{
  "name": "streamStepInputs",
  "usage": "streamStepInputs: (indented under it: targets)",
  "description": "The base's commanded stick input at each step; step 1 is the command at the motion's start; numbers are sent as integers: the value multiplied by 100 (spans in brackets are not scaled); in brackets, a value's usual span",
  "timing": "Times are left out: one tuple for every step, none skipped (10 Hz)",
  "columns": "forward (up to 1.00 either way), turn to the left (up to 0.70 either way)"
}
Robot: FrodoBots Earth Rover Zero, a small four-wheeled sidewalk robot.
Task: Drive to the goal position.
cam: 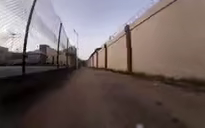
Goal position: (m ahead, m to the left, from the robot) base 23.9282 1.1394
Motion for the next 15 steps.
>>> streamStepInputs:
  targets:
    - [100,34]
    - [100,12]
    - [100,0]
    - [100,0]
    - [100,0]
    - [100,0]
    - [100,0]
    - [100,0]
    - [100,0]
    - [100,0]
    - [100,0]
    - [100,0]
    - [100,0]
    - [100,0]
    - [100,0]
